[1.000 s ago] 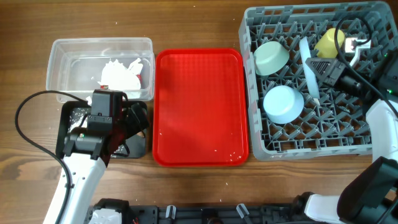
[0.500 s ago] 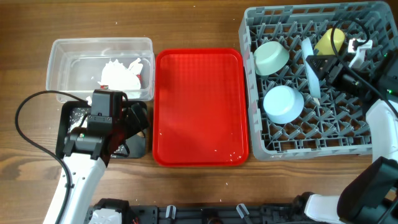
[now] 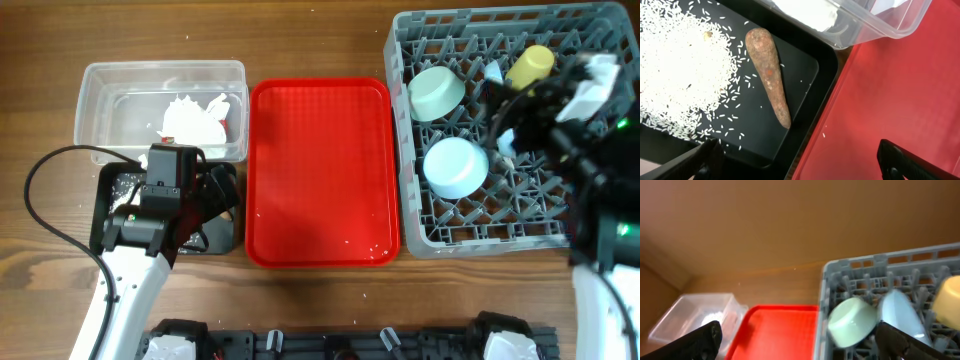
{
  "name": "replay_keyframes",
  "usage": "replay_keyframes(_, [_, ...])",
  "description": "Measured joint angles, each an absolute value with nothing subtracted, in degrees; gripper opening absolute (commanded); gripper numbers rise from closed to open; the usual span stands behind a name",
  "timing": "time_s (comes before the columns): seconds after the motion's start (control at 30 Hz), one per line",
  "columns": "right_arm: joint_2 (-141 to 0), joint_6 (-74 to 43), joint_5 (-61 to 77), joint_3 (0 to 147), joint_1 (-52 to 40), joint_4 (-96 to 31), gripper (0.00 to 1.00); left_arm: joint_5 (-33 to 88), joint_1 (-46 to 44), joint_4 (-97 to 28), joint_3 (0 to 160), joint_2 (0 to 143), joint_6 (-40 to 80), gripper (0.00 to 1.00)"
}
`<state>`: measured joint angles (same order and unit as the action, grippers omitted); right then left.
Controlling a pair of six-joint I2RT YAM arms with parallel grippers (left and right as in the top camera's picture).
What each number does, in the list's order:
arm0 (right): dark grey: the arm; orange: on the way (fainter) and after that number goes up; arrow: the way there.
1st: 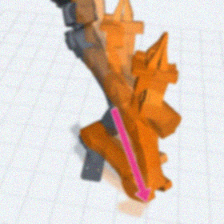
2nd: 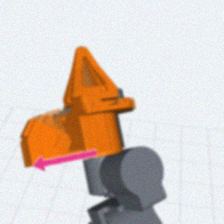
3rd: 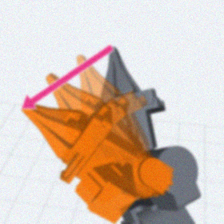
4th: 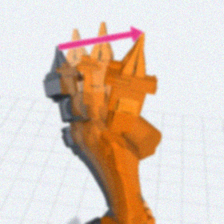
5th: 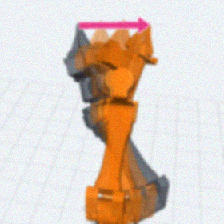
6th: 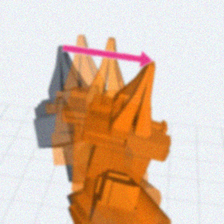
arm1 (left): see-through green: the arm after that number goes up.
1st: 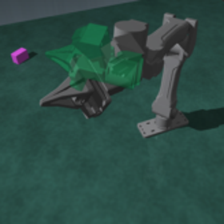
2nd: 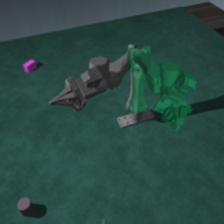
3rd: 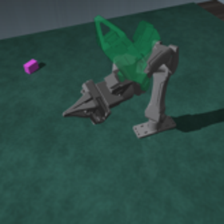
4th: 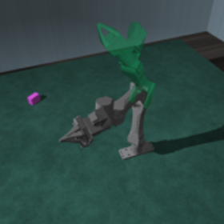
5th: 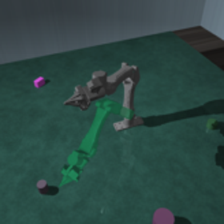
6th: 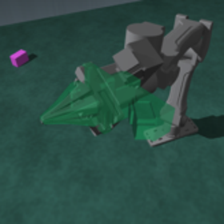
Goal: Sort waste into correct bins and load items into the dishwasher rack
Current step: 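Stand the light blue plate upright in the rack and open the gripper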
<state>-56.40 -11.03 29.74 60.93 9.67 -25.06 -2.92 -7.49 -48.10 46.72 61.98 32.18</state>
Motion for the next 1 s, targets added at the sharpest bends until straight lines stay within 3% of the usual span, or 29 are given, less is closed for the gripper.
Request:
replay_keyframes(0.3, [-56.8, -9.9, 17.0, 61.1, -16.6, -36.8, 1.00, -2.9, -7.5, -48.0, 46.7, 62.0, 32.2, 1.00])
replay_keyframes(1.0, [-86.3, -9.6, 14.5, 61.1, -17.8, -37.2, 1.00, -2.9, -7.5, -48.0, 46.7, 62.0, 32.2, 1.00])
